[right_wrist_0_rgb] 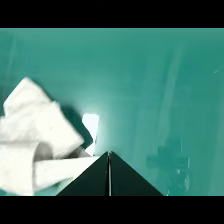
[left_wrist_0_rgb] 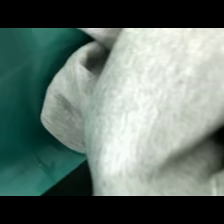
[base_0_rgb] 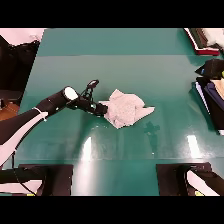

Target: Fold the shirts.

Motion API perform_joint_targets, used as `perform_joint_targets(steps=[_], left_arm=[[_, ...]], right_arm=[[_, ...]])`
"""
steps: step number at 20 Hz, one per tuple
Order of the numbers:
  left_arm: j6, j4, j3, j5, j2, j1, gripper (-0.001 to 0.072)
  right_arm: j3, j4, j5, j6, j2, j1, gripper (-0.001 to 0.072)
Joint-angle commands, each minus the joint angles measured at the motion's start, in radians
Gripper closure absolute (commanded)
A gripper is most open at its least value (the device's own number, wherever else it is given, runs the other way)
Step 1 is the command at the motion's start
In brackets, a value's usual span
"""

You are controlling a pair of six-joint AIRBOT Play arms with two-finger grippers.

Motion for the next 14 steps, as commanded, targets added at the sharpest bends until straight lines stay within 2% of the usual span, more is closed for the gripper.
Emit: perform_joint_targets(steps=[1, 2, 3, 4, 5, 9, 12, 14], left_arm=[[-0.027, 0.131, 0.089, -0.082, 0.063, 0.002, 0.0685], [-0.026, 0.153, 0.113, -0.099, 0.091, 0.002, 0.0685], [-0.026, 0.177, 0.135, -0.114, 0.117, 0.002, 0.0685], [-0.026, 0.193, 0.154, -0.124, 0.139, 0.002, 0.0685], [-0.026, 0.2, 0.167, -0.129, 0.161, 0.002, 0.0685], [-0.026, 0.211, 0.173, -0.155, 0.205, 0.002, 0.0685], [-0.027, 0.211, 0.173, -0.203, 0.205, 0.002, 0.0684], [-0.027, 0.211, 0.173, -0.216, 0.205, 0.002, 0.0684]], right_arm=[[-0.072, 0.0, 0.003, 0.0, 0.0, 0.104, 0.0692], [-0.117, 0.002, -0.007, -0.001, 0.0, 0.156, 0.0637], [-0.169, 0.002, -0.034, 0.0, 0.0, 0.217, 0.0335], [-0.216, 0.003, -0.072, -0.001, 0.0, 0.277, 0.0077], [-0.26, 0.004, -0.122, -0.001, 0.0, 0.341, 0.0035], [-0.378, 0.055, -0.396, -0.001, -0.02, 0.53, 0.0036], [-0.38, 0.092, -0.415, -0.02, -0.113, 0.594, 0.0036], [-0.38, 0.171, -0.454, -0.097, -0.173, 0.618, 0.0035]])
